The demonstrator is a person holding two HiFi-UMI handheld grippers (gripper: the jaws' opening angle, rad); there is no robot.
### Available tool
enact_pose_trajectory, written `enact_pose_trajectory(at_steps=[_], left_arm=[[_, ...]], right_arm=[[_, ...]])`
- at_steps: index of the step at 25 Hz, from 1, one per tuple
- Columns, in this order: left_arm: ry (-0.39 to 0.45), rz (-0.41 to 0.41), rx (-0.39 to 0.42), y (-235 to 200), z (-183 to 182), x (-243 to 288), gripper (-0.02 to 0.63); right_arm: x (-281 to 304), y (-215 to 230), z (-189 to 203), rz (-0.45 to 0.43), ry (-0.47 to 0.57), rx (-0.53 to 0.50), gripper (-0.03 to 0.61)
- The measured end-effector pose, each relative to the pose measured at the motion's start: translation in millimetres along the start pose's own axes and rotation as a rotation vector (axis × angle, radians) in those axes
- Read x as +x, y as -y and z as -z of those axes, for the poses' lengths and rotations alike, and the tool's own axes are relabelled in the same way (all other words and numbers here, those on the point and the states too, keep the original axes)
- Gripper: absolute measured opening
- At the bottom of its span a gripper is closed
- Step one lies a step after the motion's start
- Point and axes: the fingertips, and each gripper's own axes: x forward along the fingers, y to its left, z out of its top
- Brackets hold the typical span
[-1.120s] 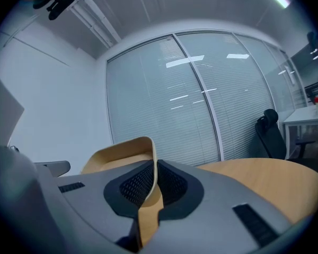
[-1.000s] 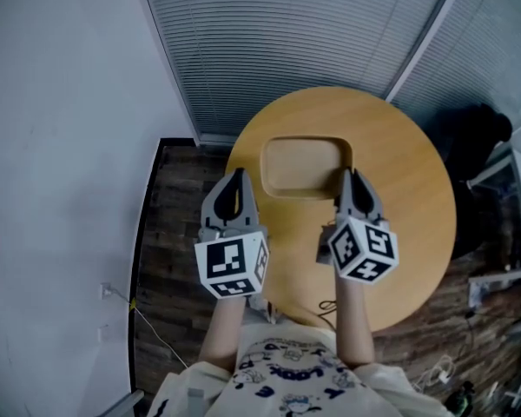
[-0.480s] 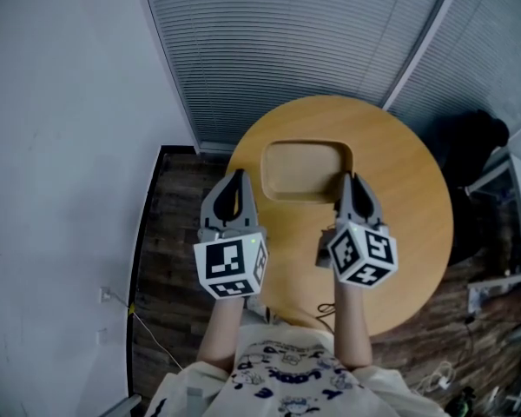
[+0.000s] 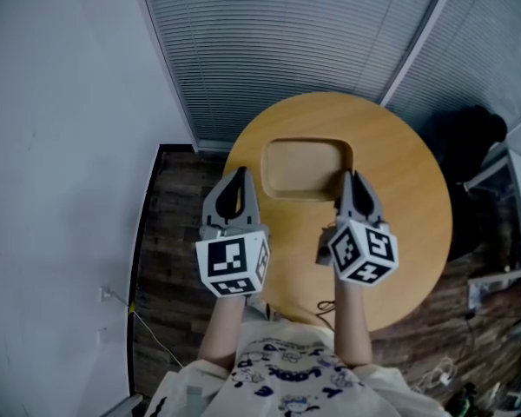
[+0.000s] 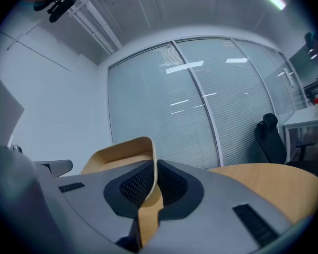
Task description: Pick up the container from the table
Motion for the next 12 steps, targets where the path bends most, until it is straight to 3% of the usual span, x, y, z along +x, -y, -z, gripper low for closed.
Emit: enact_pose_trajectory(at_steps=[12], left_arm=[[0.012,0.006,0.0,-2.1,-3.2,-8.4,0.002]], right_arm=[[-8.4,-6.4,-0.7,-0.002,0.008,0.003,0.018]])
